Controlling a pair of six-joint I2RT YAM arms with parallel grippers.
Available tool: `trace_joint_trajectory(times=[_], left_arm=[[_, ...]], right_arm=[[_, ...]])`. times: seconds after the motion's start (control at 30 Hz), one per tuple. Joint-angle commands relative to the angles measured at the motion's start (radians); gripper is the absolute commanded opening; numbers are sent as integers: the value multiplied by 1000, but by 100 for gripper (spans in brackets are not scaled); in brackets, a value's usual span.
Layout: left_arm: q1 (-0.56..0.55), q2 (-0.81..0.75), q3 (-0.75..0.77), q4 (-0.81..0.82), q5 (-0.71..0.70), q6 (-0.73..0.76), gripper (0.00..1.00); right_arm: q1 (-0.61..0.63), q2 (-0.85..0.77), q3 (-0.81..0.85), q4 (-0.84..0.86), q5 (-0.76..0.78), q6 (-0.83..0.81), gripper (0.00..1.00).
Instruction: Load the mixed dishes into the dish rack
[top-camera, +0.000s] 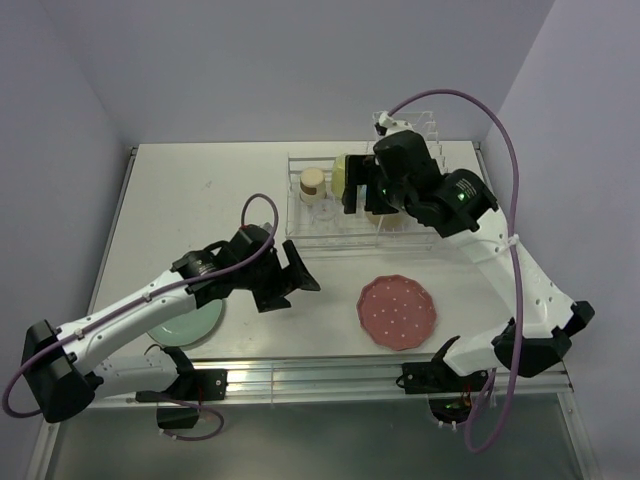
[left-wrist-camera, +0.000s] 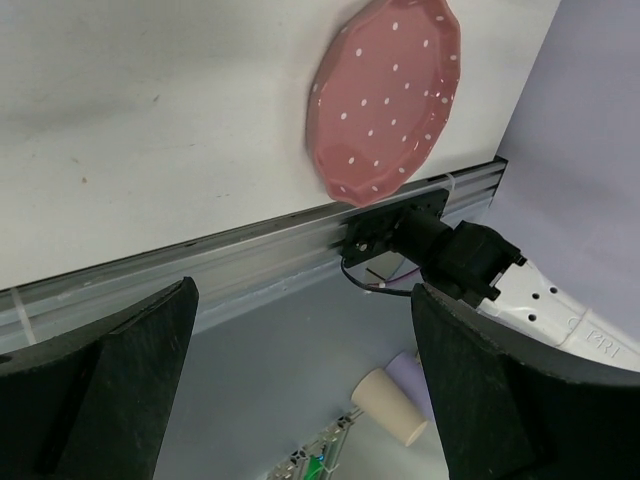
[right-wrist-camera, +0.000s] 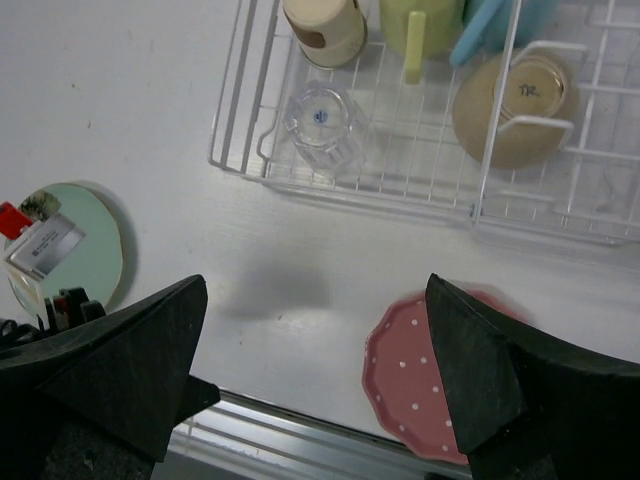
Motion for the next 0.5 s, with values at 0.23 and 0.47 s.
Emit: trace_joint_trajectory(times=[0.23,0.47], left_arm=[[-55,40,60,43,-1,36,94],[-73,113,83,61,42,72,94]], right_arm=[[-4,-81,-98,3,3,44,97],[-30,-155,-164,4,-63,102,98]])
